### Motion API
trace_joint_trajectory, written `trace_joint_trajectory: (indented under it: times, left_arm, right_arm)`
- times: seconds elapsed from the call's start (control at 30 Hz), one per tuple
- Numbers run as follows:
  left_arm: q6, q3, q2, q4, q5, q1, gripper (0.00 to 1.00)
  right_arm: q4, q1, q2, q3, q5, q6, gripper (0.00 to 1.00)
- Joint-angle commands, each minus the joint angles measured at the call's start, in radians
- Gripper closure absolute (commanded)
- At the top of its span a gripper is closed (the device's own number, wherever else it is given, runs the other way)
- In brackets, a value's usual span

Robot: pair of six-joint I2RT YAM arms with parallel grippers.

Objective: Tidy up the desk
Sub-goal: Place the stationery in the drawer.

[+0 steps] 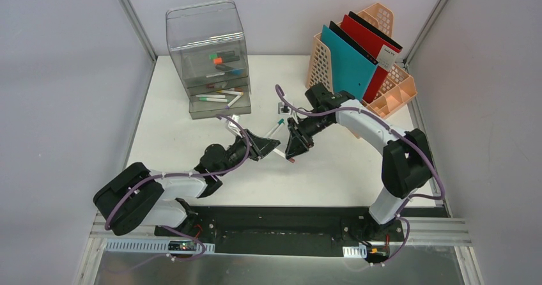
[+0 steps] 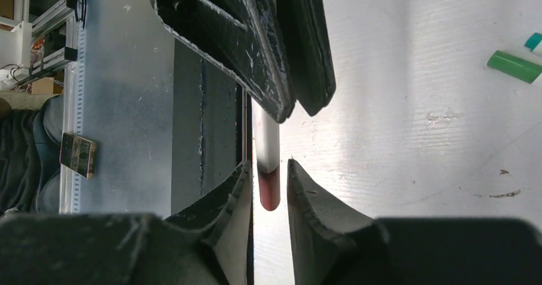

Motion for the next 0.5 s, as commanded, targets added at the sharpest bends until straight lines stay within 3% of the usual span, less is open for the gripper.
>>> trace_joint_trajectory:
  times: [0.0, 0.27, 0.47]
  left_arm:
    - [0.023, -0.009, -0.047, 0.003, -0.022, -0.008, 1.0]
    - [0.045, -0.019, -0.114, -0.097, -0.056, -0.008, 1.0]
    - [0.05, -0.039, -0.215, -0.281, -0.191, -0.006, 1.0]
  right_arm:
    - [0.039, -0.016, -0.062, -0.004, -0.014, -0.012, 0.69]
    - [0.062, -0.02, -0.085, -0.018, 0.007, -0.002, 0.58]
    - [0.066, -0.029, -0.1, -0.022, 0.022, -0.004, 0.57]
